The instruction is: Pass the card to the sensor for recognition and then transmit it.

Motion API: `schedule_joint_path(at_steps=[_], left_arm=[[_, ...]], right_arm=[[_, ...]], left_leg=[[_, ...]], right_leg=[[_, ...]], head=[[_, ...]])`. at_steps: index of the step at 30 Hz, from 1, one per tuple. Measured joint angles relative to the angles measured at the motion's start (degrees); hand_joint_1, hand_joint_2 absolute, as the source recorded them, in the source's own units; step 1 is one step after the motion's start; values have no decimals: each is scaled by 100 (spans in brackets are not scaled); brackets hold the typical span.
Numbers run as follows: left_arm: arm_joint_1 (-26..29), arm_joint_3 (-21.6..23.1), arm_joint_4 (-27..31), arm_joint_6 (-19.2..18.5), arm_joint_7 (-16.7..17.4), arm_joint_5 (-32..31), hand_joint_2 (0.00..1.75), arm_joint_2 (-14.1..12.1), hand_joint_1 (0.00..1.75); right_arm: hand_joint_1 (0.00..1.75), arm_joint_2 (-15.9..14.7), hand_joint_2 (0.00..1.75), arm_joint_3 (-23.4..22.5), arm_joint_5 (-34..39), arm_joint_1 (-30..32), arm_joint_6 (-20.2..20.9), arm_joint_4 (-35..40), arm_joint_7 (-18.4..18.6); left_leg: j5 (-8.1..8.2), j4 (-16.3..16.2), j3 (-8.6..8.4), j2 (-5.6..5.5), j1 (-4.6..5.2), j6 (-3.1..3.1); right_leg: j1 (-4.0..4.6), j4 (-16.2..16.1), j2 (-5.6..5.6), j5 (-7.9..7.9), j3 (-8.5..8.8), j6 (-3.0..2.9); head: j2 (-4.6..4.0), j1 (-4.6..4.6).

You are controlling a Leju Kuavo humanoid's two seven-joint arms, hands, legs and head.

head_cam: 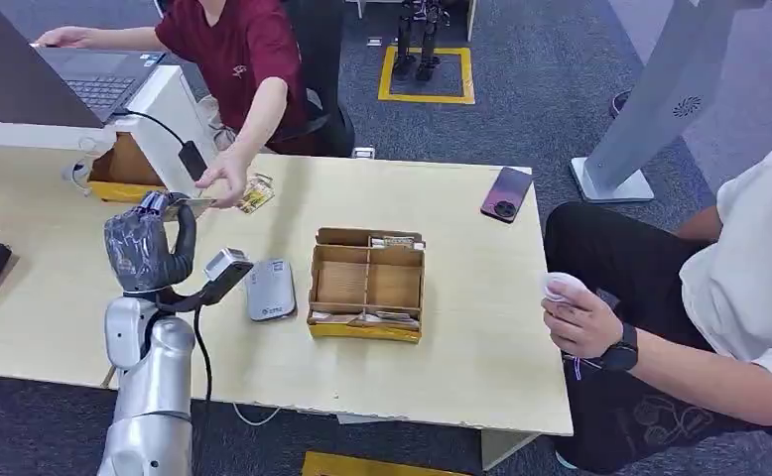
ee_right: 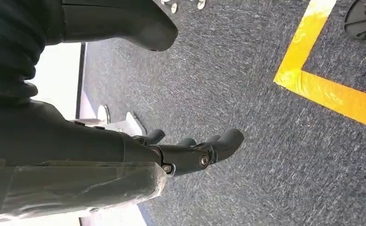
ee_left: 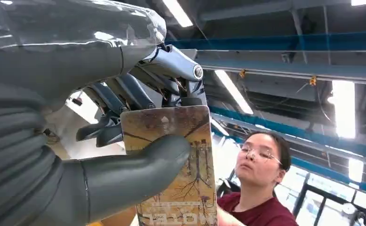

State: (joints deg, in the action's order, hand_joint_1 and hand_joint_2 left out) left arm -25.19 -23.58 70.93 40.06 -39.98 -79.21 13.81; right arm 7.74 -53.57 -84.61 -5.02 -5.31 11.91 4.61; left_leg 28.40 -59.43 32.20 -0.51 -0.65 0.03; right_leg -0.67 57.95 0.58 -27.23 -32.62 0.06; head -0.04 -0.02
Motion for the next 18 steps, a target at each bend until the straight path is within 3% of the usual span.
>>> schedule_joint_path(at_steps=[7,8,18], left_arm=[[-1,-33,22,0,0,59,175,28,175],[-1,-33,22,0,0,85,175,39,0],[-39,-37,-162,-2,0,723,175,124,0]], right_arm=[[0,0,175,0,7,-1,-2,0,0],[0,0,175,0,7,-1,-2,0,0],[0,0,175,0,22,-3,-11,0,0]], left_leg=[[0,0,0,0,0,0],[0,0,0,0,0,0],[0,0,0,0,0,0]], right_leg=[[0,0,0,0,0,0],[0,0,0,0,0,0],[0,0,0,0,-2,0]], head=[[0,0],[0,0],[0,0]])
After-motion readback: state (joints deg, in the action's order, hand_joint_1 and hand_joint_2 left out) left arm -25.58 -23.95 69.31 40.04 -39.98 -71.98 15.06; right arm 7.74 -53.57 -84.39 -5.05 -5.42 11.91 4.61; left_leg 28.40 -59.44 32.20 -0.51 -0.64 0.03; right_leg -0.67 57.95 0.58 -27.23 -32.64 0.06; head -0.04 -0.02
